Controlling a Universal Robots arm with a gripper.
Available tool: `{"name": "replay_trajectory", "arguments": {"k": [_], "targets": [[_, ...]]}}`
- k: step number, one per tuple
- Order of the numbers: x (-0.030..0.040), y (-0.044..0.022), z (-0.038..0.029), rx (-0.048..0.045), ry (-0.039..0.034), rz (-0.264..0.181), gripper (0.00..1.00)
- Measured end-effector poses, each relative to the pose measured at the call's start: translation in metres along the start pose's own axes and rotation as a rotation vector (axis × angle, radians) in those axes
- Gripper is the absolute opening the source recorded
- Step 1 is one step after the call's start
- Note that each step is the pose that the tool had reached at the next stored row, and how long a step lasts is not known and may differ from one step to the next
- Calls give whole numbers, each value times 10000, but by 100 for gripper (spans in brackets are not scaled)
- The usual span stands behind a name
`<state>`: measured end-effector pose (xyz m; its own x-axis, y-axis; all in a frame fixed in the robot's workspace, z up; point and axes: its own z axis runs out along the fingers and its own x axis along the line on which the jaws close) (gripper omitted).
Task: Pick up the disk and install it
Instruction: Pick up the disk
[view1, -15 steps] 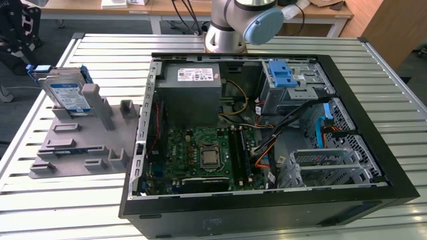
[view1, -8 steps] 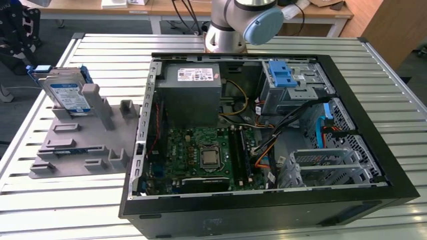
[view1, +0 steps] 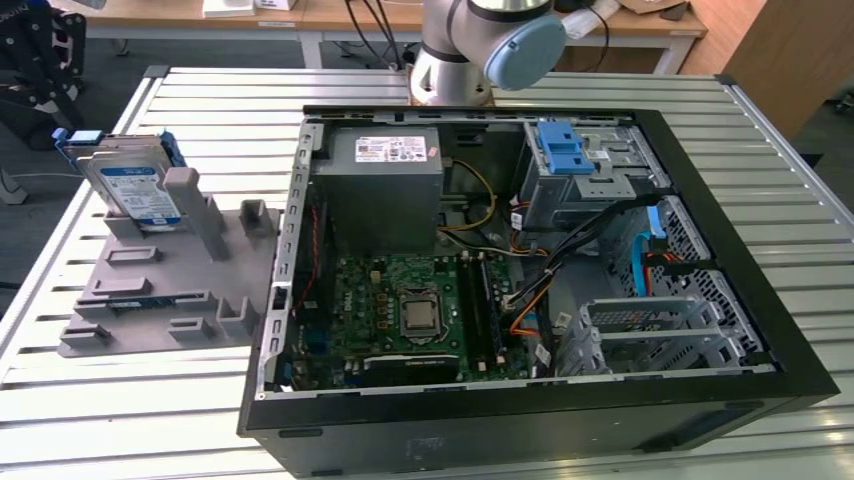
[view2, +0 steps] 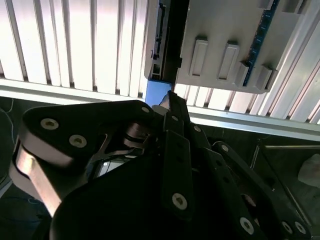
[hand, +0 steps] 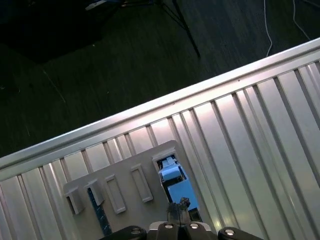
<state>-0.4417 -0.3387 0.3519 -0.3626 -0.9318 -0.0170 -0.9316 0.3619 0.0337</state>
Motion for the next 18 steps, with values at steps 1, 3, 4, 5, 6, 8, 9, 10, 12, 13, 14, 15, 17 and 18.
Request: {"name": "replay_trajectory", "arguments": {"k": [1,3,4,5,6,8,9,10,12,13,14,15,17,18], "targets": [[0,0,4,-3,6,-179,11],[0,0,16,-7,16,-489,11],[-1,1,23,-2,17,-562,11],[-9,6,30,14,13,-597,11],[-30,17,39,58,0,-605,11],[-73,67,79,207,-52,-640,29],[-73,68,87,199,-42,-1005,35],[-73,68,91,196,-38,-1201,42],[-73,69,98,189,-31,-1554,42],[-72,68,102,185,-27,-1728,42],[-72,69,106,185,-16,-1839,42],[-71,71,115,195,16,-1870,42],[-69,76,131,218,103,-1911,43],[-67,78,140,226,135,-1946,49]]}}
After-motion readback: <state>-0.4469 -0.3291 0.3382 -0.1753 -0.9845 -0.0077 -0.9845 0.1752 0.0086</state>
